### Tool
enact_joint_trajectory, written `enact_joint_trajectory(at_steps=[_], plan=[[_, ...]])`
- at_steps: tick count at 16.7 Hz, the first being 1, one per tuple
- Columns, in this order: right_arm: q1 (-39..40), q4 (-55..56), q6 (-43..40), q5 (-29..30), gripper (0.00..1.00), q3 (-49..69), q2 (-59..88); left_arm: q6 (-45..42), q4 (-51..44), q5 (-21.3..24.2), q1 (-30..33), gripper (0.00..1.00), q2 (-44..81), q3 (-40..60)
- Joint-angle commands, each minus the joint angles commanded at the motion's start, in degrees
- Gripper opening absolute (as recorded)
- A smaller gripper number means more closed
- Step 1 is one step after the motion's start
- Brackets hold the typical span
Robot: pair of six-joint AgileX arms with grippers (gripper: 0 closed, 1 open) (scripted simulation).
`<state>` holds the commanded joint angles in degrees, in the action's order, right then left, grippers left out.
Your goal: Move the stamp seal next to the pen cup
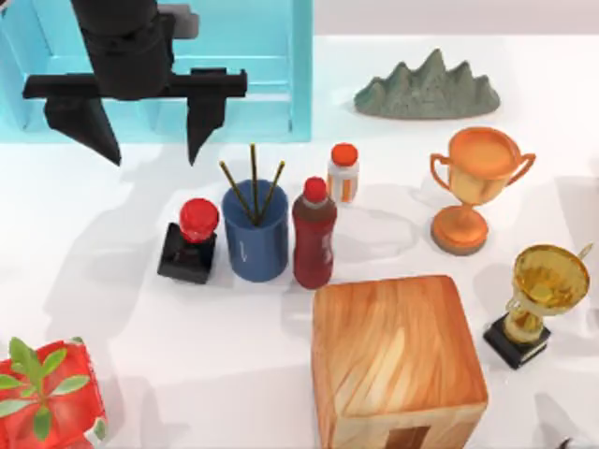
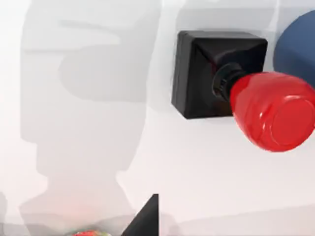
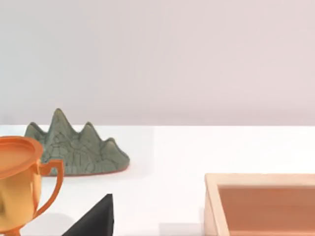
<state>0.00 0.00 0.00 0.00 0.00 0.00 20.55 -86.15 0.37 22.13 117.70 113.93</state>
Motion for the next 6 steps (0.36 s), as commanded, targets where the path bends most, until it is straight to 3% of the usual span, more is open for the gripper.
enact_joint_trajectory(at_steps=[6], plan=[[0.00, 0.00, 0.00, 0.00, 1.00, 0.00, 0.00, 0.00, 0.00, 0.00, 0.00, 1.00, 0.00, 0.00]])
